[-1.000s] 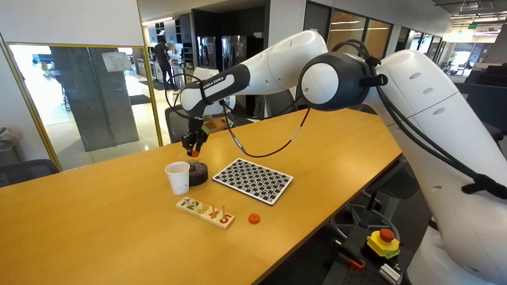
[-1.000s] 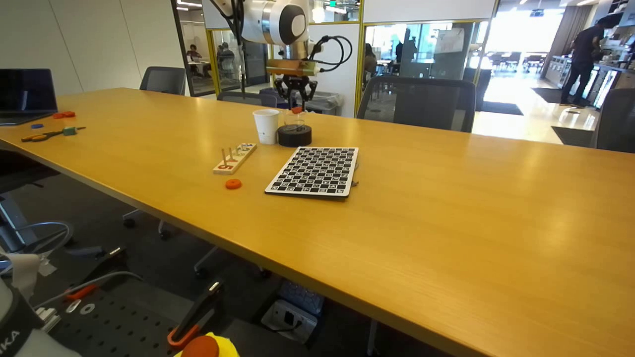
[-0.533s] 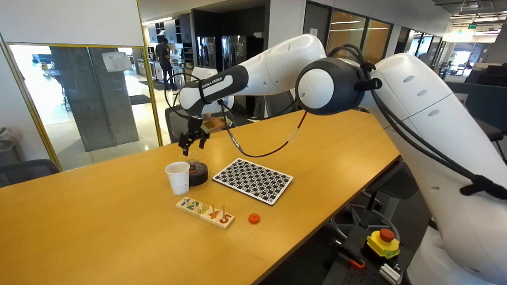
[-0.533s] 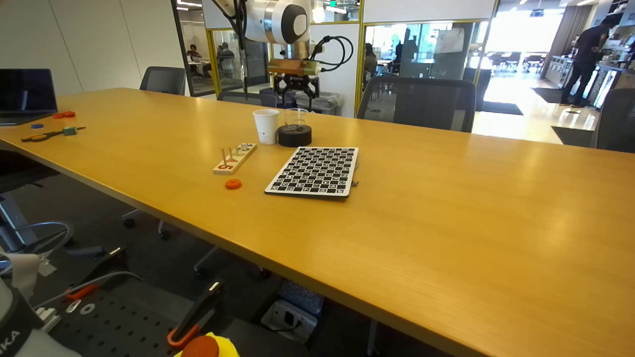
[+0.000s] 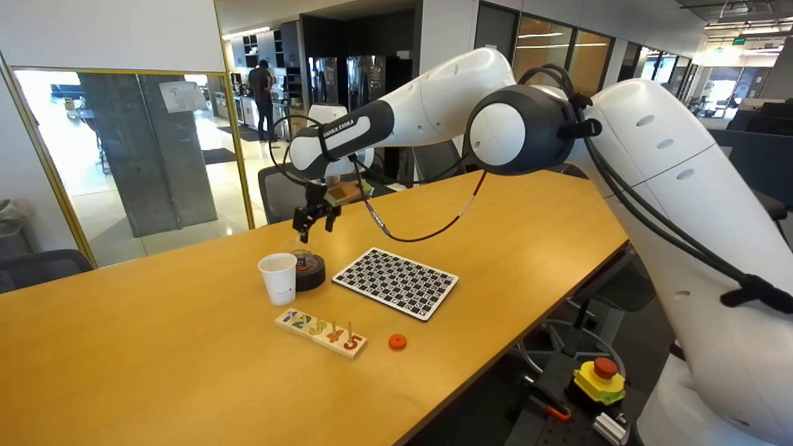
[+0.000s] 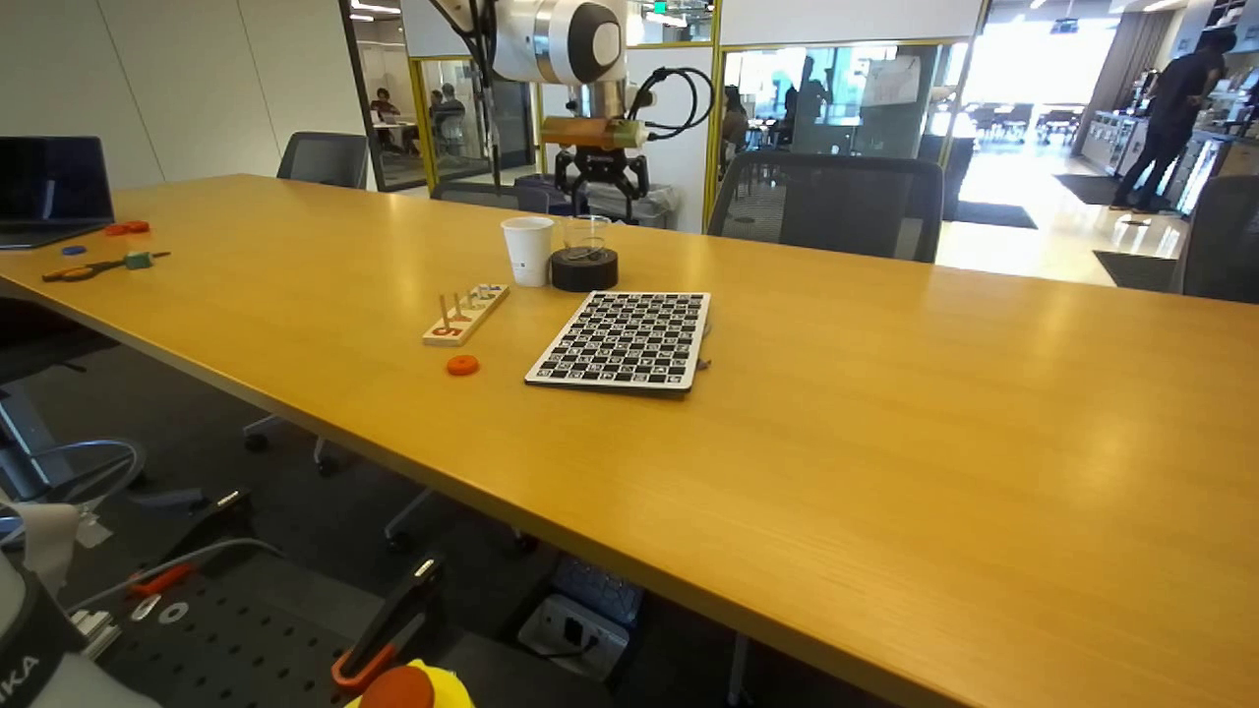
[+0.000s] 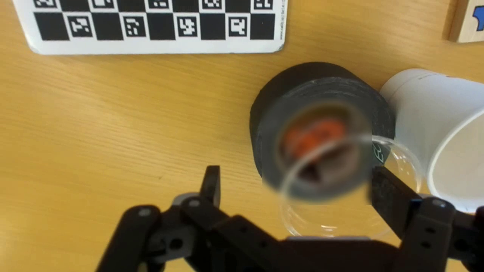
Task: Put the orange rings inside the clear cup, place the yellow rings inside the white cup
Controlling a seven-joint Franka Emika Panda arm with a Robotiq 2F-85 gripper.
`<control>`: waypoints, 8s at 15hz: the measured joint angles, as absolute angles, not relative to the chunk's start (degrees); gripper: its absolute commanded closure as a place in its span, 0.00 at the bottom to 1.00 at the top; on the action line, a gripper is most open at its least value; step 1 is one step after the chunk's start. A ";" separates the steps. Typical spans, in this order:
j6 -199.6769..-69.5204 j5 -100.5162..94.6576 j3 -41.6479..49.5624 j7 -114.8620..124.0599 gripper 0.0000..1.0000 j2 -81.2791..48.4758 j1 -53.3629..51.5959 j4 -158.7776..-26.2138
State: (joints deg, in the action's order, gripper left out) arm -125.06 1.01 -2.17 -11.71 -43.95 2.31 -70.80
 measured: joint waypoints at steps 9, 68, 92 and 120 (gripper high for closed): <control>-128.45 0.29 -0.17 -8.30 0.00 -31.20 2.29 -93.42; -149.98 6.48 -5.14 -15.90 0.78 -9.89 1.56 -141.86; -144.99 -1.17 -5.26 -15.97 0.79 -30.47 1.64 -93.11; -124.68 -3.20 -0.91 -17.28 0.00 -11.58 2.68 -105.87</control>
